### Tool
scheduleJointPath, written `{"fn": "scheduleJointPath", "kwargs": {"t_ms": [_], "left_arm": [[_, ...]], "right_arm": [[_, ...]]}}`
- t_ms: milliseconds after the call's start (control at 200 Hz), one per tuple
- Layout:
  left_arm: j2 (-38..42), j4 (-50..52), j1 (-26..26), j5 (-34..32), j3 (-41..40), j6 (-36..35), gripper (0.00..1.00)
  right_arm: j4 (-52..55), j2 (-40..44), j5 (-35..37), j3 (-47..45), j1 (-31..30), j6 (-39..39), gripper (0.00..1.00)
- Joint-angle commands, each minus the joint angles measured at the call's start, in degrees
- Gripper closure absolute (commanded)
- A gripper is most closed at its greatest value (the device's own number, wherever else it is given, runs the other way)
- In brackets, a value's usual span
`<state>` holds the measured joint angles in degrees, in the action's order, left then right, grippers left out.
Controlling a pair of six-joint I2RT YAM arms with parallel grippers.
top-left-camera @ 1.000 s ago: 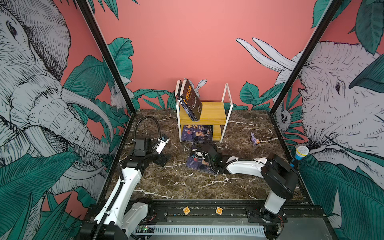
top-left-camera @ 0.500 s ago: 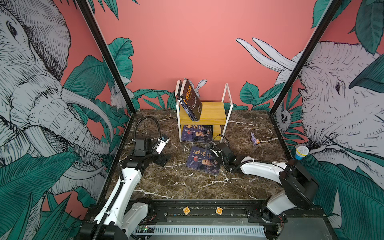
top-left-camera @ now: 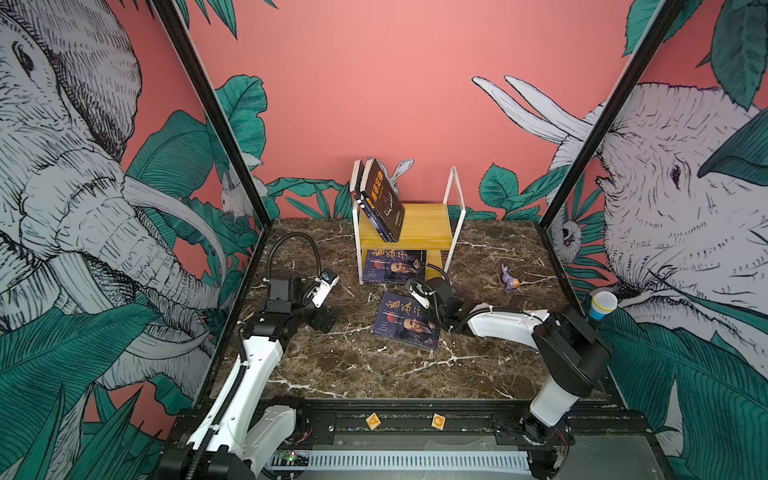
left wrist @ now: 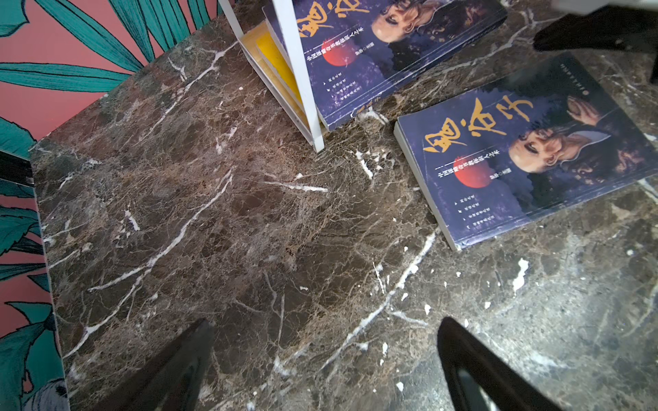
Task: Stacking books/files
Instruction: Move the book to the bookshelf.
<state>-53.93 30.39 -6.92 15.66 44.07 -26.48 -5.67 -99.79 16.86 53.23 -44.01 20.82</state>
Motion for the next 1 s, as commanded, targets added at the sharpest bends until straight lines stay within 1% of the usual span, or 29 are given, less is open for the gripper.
{"fn": "scheduleJointPath", "kwargs": {"t_ms": [0, 200, 340, 530, 720, 875, 995], "left_arm": [[1.0, 0.1, 0.5, 1.1, -0.6, 0.6, 0.01], [1.0, 0.3, 0.4, 1.2, -0.4, 0.6, 0.01], [1.0, 0.3, 0.5, 1.7, -0.4, 0.8, 0.01], [1.0, 0.4, 0.7, 1.4, -0.4, 0.7, 0.01], [1.0, 0.3, 0.6, 1.5, -0.5, 0.7, 0.01], [1.0, 0.3, 0.6, 1.5, -0.6, 0.7, 0.01], [1.0, 0.3, 0.7, 1.5, -0.6, 0.7, 0.01]], "right_arm": [[-2.9, -2.7, 1.1, 3.8, -0.4, 5.0, 1.00], [-4.6, -7.5, 6.0, 7.5, -0.2, 9.7, 1.00], [-7.1, -9.2, 8.5, 8.9, 0.0, 12.5, 1.00], [-7.8, -10.9, 8.7, 11.1, 0.0, 14.2, 1.00], [-7.9, -11.8, 8.1, 12.9, 0.0, 14.3, 1.00], [-6.2, -12.5, 7.7, 15.2, -0.4, 14.4, 1.00], [-3.5, -12.5, 6.4, 16.5, -2.1, 14.0, 1.00]]}}
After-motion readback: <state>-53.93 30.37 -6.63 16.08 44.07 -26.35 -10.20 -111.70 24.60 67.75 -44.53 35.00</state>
